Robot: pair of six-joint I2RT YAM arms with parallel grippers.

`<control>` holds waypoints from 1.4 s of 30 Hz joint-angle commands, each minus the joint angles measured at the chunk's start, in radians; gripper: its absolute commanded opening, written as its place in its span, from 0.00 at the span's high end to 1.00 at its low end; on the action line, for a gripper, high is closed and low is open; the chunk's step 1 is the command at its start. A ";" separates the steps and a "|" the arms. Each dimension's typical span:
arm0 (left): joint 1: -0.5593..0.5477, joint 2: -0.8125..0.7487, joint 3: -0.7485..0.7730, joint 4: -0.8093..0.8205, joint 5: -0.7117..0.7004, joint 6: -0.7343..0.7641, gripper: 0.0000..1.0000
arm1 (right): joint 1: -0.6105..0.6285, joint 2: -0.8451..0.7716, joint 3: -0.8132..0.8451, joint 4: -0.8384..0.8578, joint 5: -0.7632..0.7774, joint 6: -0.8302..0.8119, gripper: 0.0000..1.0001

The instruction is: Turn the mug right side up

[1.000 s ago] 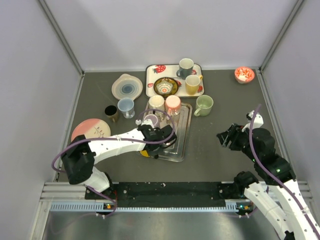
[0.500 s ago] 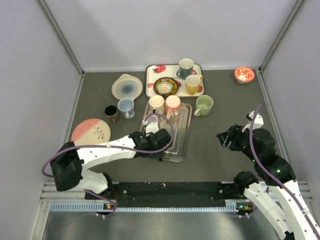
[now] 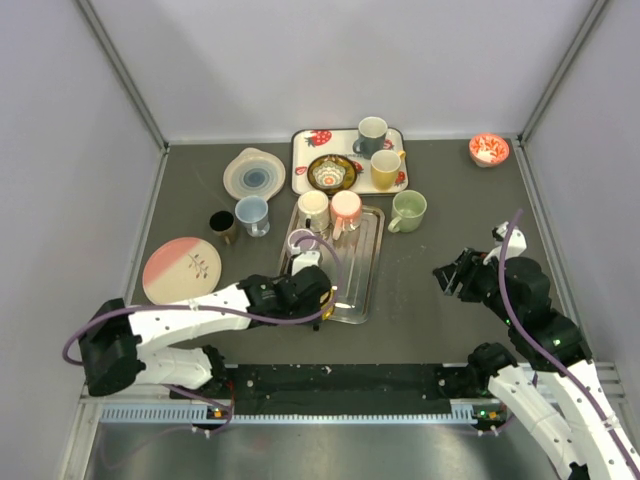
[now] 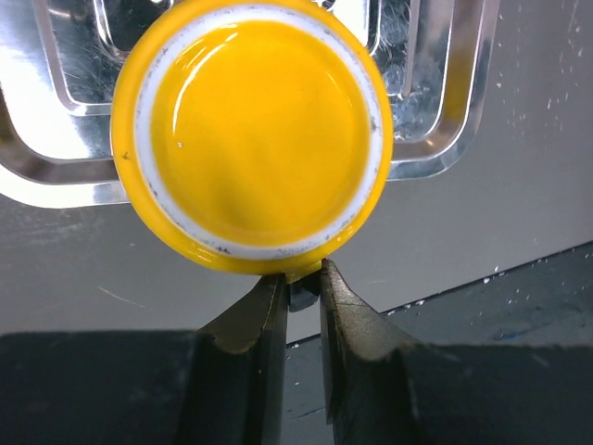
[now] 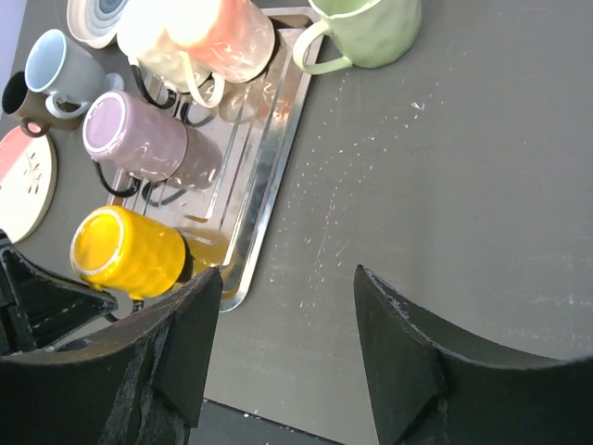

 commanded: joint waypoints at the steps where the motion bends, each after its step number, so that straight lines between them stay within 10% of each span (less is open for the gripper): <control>1: -0.007 -0.112 0.006 0.075 -0.019 0.110 1.00 | 0.002 0.003 0.004 0.043 -0.012 -0.017 0.41; 14: -0.007 -0.197 0.079 0.107 -0.039 0.194 1.00 | 0.001 0.029 0.005 0.051 -0.050 -0.021 0.41; 27: 0.002 -0.360 0.070 0.722 -0.050 0.216 1.00 | 0.001 -0.034 -0.139 0.419 -0.527 0.222 0.40; 42: 0.093 -0.271 -0.076 1.385 0.197 -0.037 1.00 | 0.001 0.073 -0.542 1.724 -0.566 0.999 0.27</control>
